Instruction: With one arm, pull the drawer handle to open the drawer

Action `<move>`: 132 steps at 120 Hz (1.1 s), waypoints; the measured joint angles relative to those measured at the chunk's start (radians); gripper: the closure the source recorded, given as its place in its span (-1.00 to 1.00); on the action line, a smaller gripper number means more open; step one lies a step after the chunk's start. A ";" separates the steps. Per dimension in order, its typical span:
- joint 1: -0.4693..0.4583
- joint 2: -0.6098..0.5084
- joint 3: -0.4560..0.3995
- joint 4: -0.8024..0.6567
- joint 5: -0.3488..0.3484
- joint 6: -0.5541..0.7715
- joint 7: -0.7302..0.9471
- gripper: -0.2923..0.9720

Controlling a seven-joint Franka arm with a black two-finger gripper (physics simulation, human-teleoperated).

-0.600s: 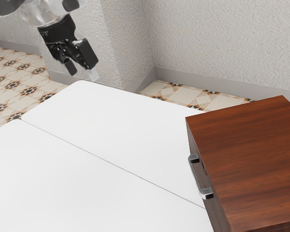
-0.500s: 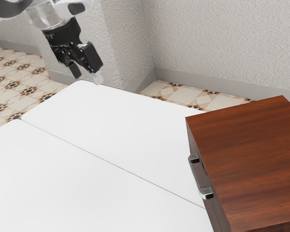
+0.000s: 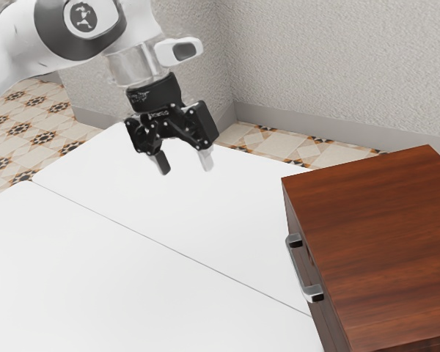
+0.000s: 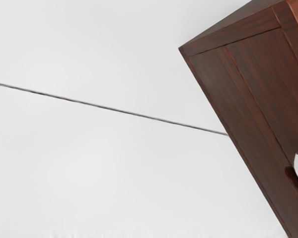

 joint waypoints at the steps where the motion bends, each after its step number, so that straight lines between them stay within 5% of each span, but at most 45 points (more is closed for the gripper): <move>1: 0.007 0.001 -0.008 -0.007 -0.004 0.004 -0.007 -0.49; 29: 0.484 -0.087 -0.539 -0.319 -0.053 0.202 -0.180 -0.46; 38: 0.561 -0.105 -0.635 -0.380 -0.069 0.290 -0.222 -0.46; 85: 0.457 -0.203 -0.682 -0.512 -0.014 0.561 -0.451 -0.45; 132: 0.444 -0.275 -0.718 -0.598 -0.009 0.640 -0.623 -0.45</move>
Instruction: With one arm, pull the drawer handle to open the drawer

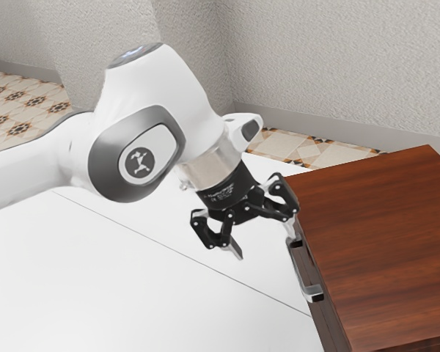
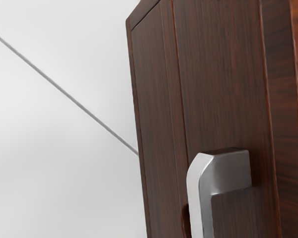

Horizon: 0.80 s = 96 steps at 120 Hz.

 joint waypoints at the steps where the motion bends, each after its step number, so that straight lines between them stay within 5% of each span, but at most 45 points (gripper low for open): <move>1: 0.000 0.000 0.000 0.000 0.000 0.001 -0.003 -0.45; 96: -0.055 -0.030 0.006 -0.081 -0.068 0.064 -0.112 -0.30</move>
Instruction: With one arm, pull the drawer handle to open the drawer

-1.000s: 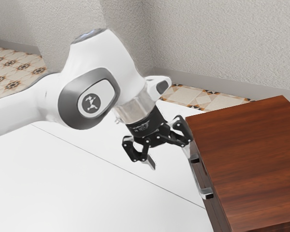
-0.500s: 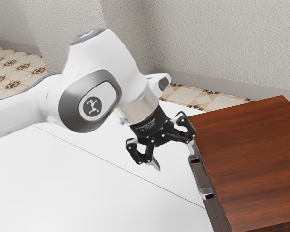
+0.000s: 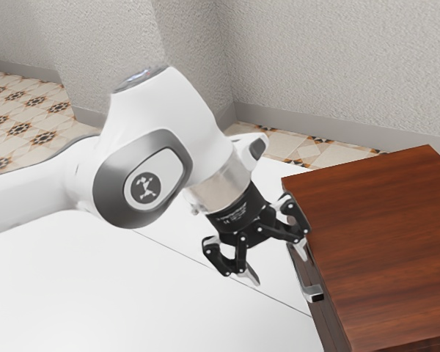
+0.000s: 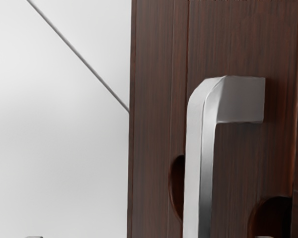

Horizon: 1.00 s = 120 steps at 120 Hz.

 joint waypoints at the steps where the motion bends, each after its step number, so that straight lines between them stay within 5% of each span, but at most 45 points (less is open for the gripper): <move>1: 0.000 0.000 0.000 0.000 0.000 0.001 0.000 -0.30; 74: 0.007 -0.017 0.000 -0.047 -0.001 0.010 0.032 -0.03; 120: 0.006 -0.137 0.022 -0.145 -0.016 -0.011 0.046 0.02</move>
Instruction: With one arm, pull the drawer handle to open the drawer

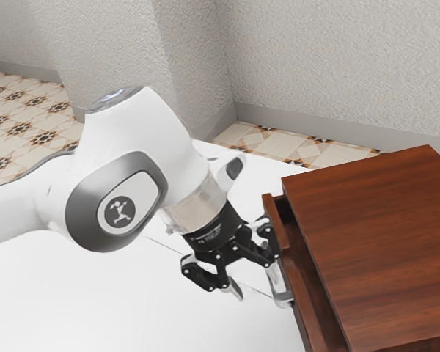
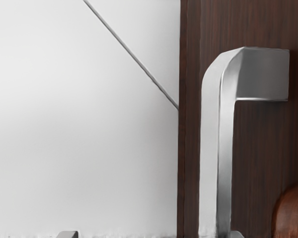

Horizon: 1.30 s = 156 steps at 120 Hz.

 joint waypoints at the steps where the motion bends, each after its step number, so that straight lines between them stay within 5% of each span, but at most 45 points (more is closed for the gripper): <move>1: 0.000 -0.004 0.001 -0.003 -0.001 -0.001 0.000 0.02; 156: 0.056 -0.295 0.102 -0.192 -0.053 -0.187 0.021 0.01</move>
